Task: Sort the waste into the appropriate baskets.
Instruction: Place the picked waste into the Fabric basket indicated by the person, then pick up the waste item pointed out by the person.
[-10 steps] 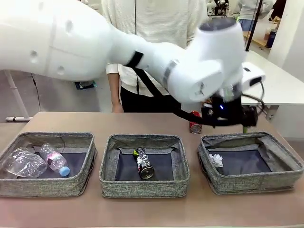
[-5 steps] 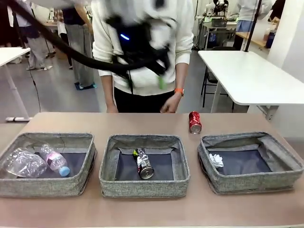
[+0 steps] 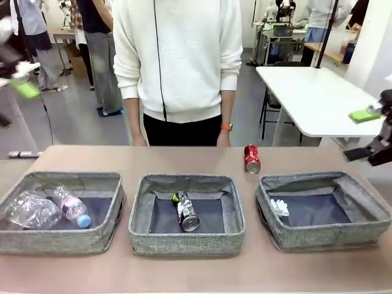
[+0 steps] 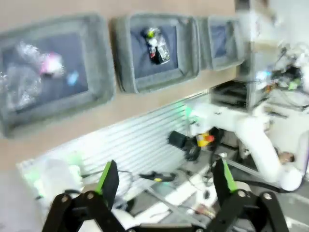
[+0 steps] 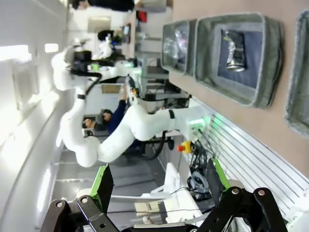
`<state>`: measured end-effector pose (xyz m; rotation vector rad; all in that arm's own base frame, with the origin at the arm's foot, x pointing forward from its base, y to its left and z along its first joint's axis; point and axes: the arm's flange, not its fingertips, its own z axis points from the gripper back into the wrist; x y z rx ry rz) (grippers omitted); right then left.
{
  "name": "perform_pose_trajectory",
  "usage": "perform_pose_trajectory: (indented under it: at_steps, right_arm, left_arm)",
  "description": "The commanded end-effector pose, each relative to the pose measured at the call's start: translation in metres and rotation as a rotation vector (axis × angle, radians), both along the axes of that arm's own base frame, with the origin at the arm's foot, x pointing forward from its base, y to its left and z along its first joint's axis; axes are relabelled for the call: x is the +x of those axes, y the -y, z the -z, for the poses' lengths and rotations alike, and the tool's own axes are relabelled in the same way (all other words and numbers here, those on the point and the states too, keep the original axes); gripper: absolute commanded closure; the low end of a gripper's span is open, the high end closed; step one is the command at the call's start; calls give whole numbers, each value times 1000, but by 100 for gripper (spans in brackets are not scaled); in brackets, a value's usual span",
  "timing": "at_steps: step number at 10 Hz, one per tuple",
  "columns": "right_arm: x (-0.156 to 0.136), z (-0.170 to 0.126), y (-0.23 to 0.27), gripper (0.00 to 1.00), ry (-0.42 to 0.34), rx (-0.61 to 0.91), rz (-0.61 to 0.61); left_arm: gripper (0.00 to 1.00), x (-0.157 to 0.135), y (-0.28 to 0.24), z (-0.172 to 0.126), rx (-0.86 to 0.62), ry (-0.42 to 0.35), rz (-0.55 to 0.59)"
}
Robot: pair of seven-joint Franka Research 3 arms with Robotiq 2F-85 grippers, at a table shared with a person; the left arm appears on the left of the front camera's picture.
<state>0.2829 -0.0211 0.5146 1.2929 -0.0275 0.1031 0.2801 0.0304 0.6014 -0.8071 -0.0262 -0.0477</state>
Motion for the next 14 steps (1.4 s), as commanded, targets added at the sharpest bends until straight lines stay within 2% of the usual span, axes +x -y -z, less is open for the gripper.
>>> perform_pose_trajectory:
  at_steps: [1,2,3,4,14]
  right_arm:
    - [11,-13,22,0,-84,95,26]
    - [14,-15,29,0,-117,164,73]
    - [17,-15,33,0,-153,202,137]
    - [8,-4,18,0,-64,70,27]
    - [8,-4,18,0,-64,70,27]
  left_arm:
    - [0,-55,-43,57,-278,30,-222]
    - [0,-77,-51,86,-353,25,-309]
    - [0,-26,-35,30,-126,-25,-97]
    - [0,-26,-35,30,-126,-25,-97]
    - [0,-26,-35,30,-126,-25,-97]
